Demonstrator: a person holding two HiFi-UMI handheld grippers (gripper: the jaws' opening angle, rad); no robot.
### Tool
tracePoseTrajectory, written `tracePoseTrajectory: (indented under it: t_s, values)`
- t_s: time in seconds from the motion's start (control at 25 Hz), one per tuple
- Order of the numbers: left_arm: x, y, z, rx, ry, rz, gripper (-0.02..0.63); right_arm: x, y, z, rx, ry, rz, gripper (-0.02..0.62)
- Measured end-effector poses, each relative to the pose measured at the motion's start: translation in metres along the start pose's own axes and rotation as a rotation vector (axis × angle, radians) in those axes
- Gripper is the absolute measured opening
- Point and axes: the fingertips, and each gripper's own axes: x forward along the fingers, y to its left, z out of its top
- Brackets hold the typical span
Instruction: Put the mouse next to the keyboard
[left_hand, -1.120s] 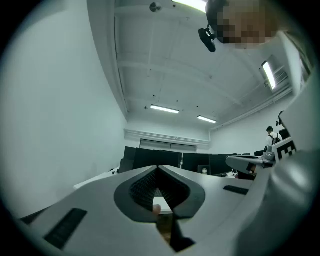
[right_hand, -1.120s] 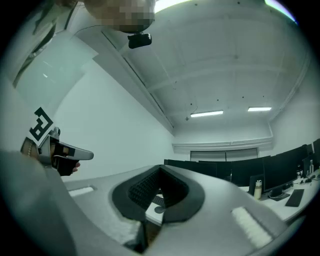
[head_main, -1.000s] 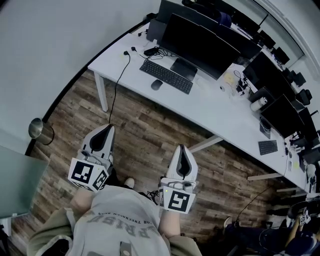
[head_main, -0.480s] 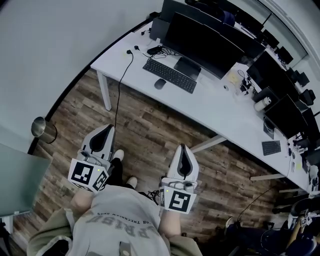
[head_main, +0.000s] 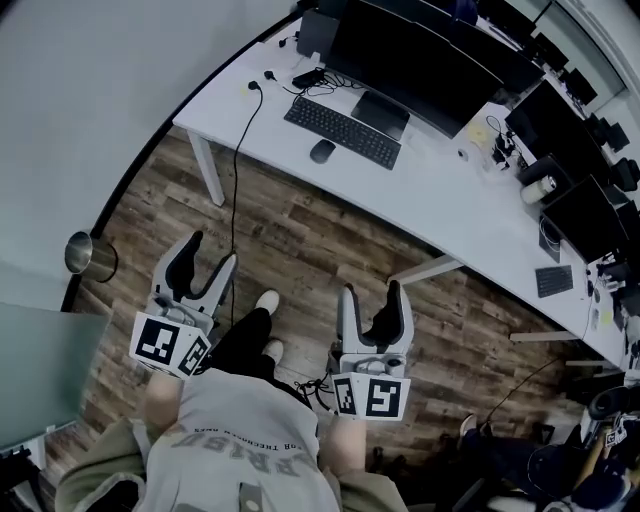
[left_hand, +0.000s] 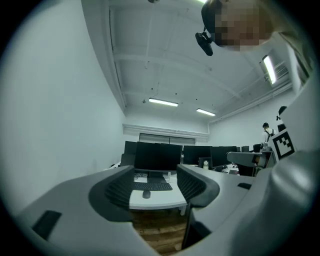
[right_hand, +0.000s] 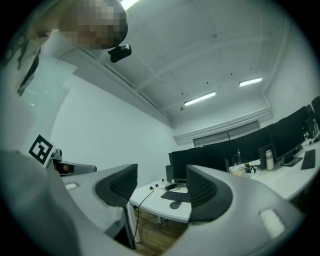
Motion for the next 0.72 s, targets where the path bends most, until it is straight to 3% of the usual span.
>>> tracePoseTrajectory:
  t_s: [0.08,0.16,0.4,0.72]
  values:
    - [0.017,0.002,-0.006,-0.001,0.018,-0.029,0.323,0.007,-0.009,-0.004,0.0,0.017,-0.025,0.296]
    - [0.034,0.006,-0.01,0.006,0.038,-0.049,0.359,0.018,-0.017,-0.008,0.003,0.034,-0.043,0.296]
    - [0.083,0.029,-0.017,0.008,0.078,-0.069,0.37,0.064,-0.034,-0.019,0.017,0.061,-0.069,0.296]
    - [0.153,0.077,0.003,-0.014,0.049,-0.08,0.37,0.137,-0.048,-0.015,0.02,0.058,-0.102,0.296]
